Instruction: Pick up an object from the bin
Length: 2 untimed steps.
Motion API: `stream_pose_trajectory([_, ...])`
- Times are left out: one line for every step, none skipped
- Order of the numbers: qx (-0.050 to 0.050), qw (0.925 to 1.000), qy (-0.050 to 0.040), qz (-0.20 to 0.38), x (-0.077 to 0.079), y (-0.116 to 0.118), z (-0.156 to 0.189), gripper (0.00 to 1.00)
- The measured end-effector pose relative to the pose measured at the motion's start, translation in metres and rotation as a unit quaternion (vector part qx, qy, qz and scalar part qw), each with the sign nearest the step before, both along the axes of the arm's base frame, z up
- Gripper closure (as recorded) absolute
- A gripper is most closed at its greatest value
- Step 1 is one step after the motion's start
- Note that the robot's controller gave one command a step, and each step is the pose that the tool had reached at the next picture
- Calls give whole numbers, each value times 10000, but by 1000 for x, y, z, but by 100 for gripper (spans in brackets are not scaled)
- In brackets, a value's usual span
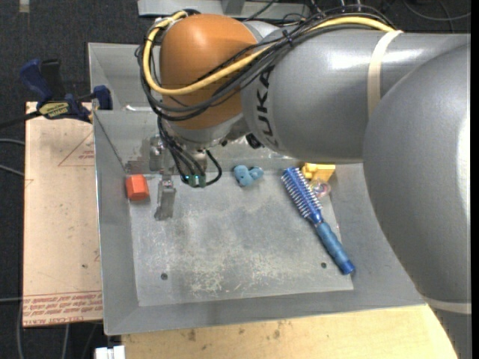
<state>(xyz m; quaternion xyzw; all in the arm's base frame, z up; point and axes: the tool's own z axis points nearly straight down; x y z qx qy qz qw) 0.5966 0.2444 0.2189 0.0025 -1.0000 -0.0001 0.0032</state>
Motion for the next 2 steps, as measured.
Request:
stream_pose_trajectory([-2,9981,-13,610,37,-3,-127,0])
stream_pose_trajectory([28,9991,-90,415,59,1,-146,0])
